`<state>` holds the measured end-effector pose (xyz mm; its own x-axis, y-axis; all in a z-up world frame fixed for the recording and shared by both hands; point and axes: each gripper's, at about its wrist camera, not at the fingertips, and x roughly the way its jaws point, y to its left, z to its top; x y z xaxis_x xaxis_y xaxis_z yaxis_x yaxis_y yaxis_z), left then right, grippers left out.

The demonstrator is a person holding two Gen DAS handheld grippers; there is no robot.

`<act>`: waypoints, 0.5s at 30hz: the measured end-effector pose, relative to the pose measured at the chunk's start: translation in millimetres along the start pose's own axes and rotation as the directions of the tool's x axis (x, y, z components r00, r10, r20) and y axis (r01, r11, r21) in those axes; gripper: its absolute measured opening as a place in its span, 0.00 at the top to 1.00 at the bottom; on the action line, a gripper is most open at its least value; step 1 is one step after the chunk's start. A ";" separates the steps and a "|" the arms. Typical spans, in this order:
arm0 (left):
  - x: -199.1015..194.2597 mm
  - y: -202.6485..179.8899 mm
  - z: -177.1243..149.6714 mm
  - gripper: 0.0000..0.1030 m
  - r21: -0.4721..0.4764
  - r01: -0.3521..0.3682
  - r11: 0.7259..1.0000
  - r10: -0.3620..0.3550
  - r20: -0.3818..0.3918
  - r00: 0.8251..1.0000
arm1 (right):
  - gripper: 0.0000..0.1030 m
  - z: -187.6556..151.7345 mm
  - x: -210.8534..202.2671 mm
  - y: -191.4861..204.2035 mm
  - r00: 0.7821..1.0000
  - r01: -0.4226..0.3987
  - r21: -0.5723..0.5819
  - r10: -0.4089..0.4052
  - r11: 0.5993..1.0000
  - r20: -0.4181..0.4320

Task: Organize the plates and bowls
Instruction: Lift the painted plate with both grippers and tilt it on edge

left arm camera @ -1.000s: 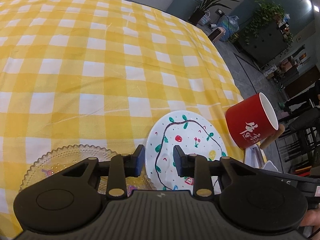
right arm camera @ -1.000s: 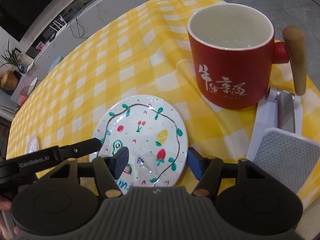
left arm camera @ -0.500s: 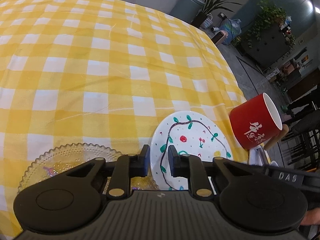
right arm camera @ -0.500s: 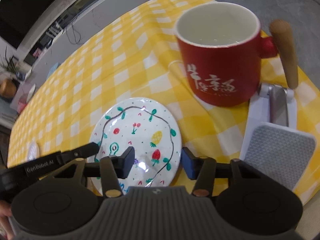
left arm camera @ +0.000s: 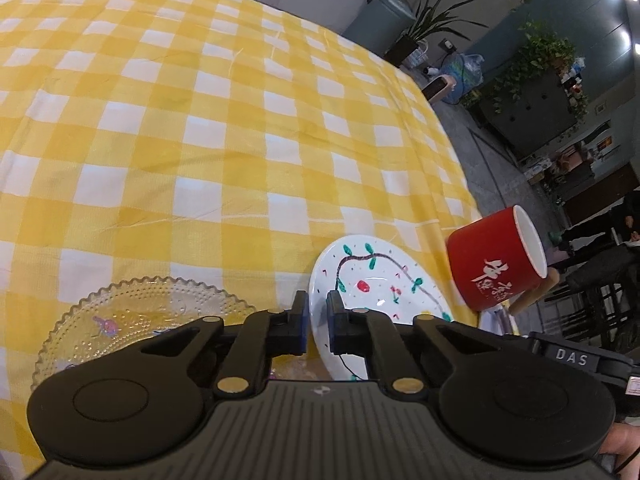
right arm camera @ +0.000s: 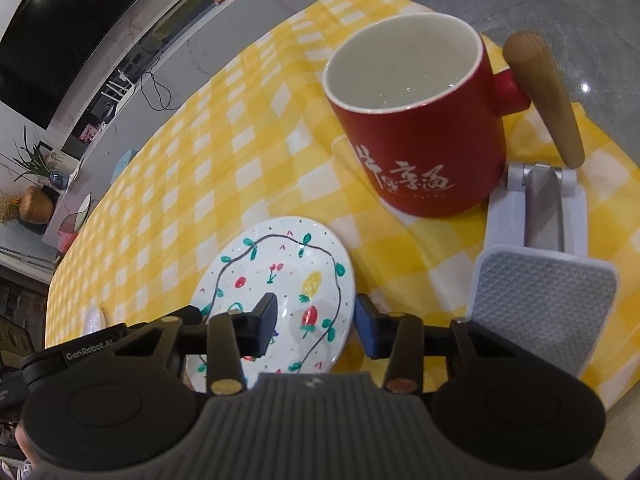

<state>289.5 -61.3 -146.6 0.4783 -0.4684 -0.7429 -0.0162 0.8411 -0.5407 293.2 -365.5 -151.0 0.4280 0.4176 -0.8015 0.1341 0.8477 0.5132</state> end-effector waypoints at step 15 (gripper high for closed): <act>11.3 27.7 1.4 0.91 -0.164 0.095 0.982 -0.103 -0.041 0.994 | 0.65 3.8 2.9 -28.8 0.992 -0.111 0.232 0.120 0.966 -0.026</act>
<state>295.6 -42.9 -169.3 0.4413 -0.5631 -0.6987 -0.1144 0.7370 -0.6662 294.1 -389.9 -166.9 0.4177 0.5247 -0.7418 0.2893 0.6971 0.6560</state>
